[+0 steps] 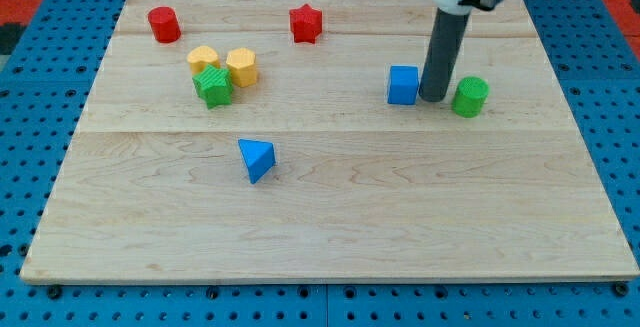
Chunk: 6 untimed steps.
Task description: Slide the blue cube to the right of the red star
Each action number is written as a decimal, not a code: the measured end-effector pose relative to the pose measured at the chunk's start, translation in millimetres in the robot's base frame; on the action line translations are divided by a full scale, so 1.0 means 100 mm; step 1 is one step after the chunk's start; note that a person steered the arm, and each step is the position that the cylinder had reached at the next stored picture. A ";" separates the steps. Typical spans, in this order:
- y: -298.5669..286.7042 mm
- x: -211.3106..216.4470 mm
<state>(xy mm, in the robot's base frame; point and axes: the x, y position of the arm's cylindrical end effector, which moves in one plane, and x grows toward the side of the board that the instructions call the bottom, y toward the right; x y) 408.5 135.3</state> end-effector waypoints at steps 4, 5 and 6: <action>-0.10 -0.64; -0.69 -0.63; -0.73 -0.72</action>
